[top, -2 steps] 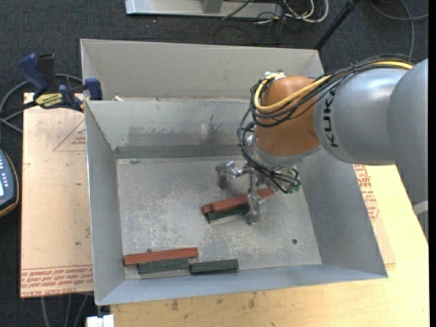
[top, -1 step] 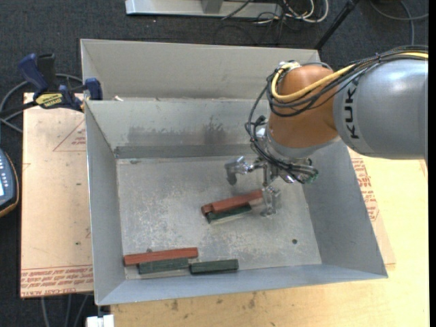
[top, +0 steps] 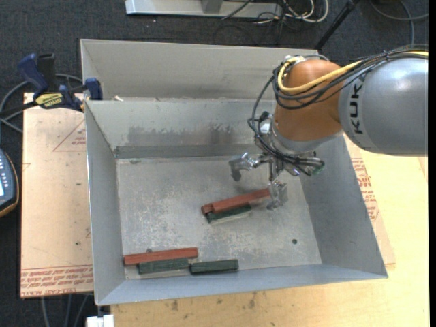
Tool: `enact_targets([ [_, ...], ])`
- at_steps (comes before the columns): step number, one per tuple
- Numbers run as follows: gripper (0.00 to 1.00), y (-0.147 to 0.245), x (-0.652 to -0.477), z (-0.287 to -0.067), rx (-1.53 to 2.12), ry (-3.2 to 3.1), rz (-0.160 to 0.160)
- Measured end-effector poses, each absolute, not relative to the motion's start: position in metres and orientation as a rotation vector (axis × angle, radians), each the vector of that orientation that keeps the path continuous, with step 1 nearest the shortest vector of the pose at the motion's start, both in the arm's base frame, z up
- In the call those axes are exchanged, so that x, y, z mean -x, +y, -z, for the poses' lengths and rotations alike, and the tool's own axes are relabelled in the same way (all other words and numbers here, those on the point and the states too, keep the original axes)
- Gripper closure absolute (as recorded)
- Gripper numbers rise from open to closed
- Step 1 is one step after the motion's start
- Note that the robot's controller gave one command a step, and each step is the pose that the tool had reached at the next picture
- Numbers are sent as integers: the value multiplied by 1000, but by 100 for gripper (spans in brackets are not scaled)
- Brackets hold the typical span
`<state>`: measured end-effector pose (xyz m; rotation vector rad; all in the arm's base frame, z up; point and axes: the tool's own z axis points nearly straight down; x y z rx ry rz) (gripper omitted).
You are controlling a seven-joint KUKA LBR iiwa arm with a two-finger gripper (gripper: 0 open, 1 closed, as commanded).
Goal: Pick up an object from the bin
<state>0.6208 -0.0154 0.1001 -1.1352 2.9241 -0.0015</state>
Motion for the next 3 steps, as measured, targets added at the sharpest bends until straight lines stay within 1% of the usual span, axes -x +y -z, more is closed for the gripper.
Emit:
enact_targets([
  [1,0,5,-645,-69,1401,2808,-1],
  [2,0,6,-646,-70,1395,2810,-2],
  [3,100,6,-646,-70,1394,2810,-2],
])
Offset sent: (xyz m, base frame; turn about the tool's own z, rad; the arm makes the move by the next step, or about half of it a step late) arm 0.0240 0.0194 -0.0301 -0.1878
